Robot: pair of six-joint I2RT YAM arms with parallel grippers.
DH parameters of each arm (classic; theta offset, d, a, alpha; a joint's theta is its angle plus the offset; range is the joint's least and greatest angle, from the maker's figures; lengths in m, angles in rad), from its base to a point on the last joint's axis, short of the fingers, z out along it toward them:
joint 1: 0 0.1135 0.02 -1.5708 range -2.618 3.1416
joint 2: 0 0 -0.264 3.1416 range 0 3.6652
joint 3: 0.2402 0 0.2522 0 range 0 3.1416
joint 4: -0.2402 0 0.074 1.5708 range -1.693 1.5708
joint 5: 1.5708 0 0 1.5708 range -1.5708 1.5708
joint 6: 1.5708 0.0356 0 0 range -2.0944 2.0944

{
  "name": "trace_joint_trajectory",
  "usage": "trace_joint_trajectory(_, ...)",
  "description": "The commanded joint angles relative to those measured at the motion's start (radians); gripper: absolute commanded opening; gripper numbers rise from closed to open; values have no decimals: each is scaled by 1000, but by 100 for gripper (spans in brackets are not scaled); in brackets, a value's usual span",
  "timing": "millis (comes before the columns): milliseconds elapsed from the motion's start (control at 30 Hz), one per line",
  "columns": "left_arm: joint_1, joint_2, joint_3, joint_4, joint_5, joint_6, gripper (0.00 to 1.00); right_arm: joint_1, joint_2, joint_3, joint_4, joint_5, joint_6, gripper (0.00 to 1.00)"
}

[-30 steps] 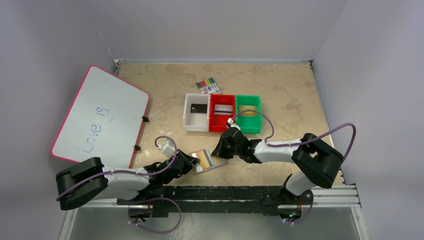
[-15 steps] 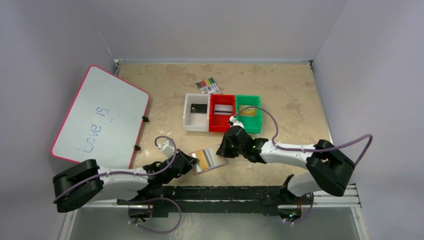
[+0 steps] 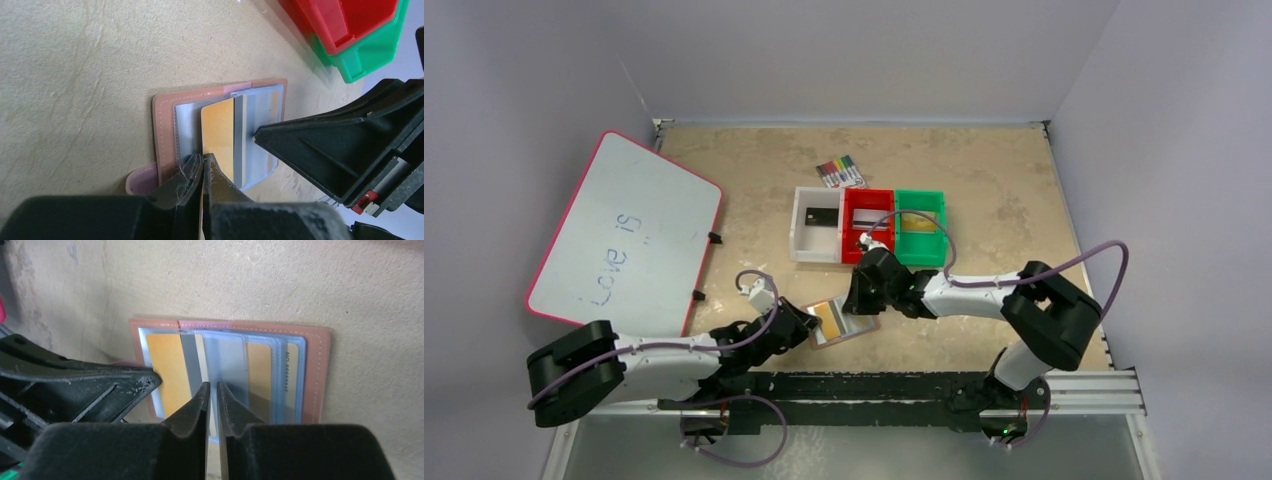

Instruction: Take the credit cards out of the card holder

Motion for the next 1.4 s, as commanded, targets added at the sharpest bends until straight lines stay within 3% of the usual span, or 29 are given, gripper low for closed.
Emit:
trace_joint_trajectory(0,-1,-53,21,-180,-42,53,0,6,48,15,-135,125,36,12)
trace_joint_trajectory(233,-1,-148,21,-171,-53,88,0,6,39,-20,-54,63,16,12)
trace_joint_trajectory(633,0,-63,4,64,-1,77,14,11,67,-19,-45,39,3,11)
trace_joint_trajectory(900,-1,-54,-11,112,7,63,19,12,77,-23,-40,36,5,11)
trace_joint_trajectory(1067,-1,-32,0,65,2,55,16,12,71,-21,-45,39,6,11)
trace_joint_trajectory(1233,0,-17,12,41,-5,62,2,13,35,-34,-59,65,16,11)
trace_joint_trajectory(1367,-1,-48,63,-89,-15,86,0,12,-25,-58,-63,104,50,12)
